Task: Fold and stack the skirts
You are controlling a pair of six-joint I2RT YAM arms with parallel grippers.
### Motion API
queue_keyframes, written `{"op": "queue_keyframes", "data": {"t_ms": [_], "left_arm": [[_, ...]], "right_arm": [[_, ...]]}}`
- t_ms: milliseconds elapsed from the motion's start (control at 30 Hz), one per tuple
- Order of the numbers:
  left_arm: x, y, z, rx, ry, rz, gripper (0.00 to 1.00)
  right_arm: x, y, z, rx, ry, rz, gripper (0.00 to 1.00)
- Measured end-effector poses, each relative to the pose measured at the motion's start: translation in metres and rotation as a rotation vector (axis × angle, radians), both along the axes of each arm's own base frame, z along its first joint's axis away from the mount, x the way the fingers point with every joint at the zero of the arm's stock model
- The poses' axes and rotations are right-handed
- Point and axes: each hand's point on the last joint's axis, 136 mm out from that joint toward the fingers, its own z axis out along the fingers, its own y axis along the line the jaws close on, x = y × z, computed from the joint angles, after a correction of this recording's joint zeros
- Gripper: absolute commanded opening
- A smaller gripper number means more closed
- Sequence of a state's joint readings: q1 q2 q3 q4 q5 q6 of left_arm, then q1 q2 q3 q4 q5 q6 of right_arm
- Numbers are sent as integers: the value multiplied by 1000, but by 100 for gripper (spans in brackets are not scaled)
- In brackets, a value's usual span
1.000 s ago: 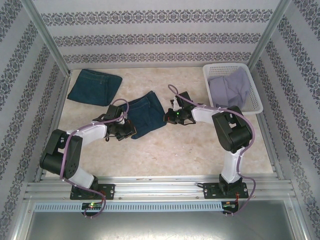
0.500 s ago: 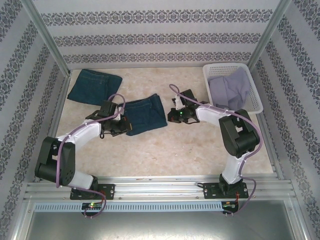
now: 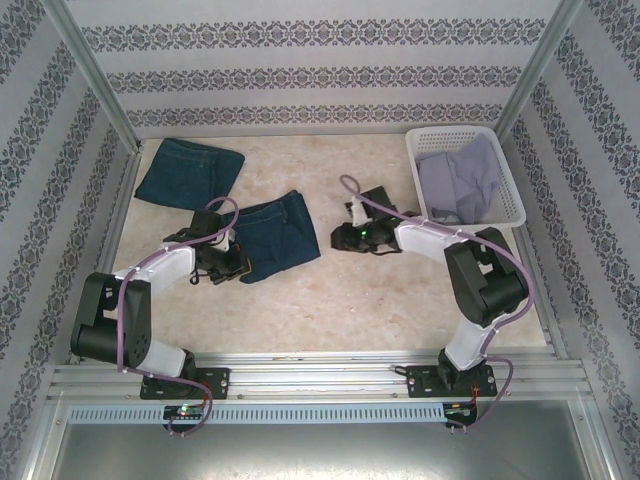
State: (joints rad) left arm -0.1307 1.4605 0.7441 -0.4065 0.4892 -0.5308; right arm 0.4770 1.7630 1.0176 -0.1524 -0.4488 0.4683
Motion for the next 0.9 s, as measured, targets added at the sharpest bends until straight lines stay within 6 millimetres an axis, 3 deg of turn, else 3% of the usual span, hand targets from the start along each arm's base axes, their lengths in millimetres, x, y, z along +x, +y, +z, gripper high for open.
{"op": "queue_keyframes", "data": {"t_ms": [100, 267, 433, 767, 900], "left_arm": [[0, -1, 0, -5, 1, -2, 0], [0, -1, -1, -9, 0, -3, 0], [0, -3, -2, -16, -1, -6, 0], [1, -6, -3, -33, -3, -12, 0], [1, -6, -3, -33, -3, -13, 0]], "right_arm": [[-20, 28, -3, 12, 22, 57, 49], [-32, 48, -18, 43, 127, -11, 51], [-29, 56, -34, 62, 231, -139, 49], [-22, 62, -31, 170, 322, -269, 48], [-7, 75, -25, 254, 263, -269, 47]]}}
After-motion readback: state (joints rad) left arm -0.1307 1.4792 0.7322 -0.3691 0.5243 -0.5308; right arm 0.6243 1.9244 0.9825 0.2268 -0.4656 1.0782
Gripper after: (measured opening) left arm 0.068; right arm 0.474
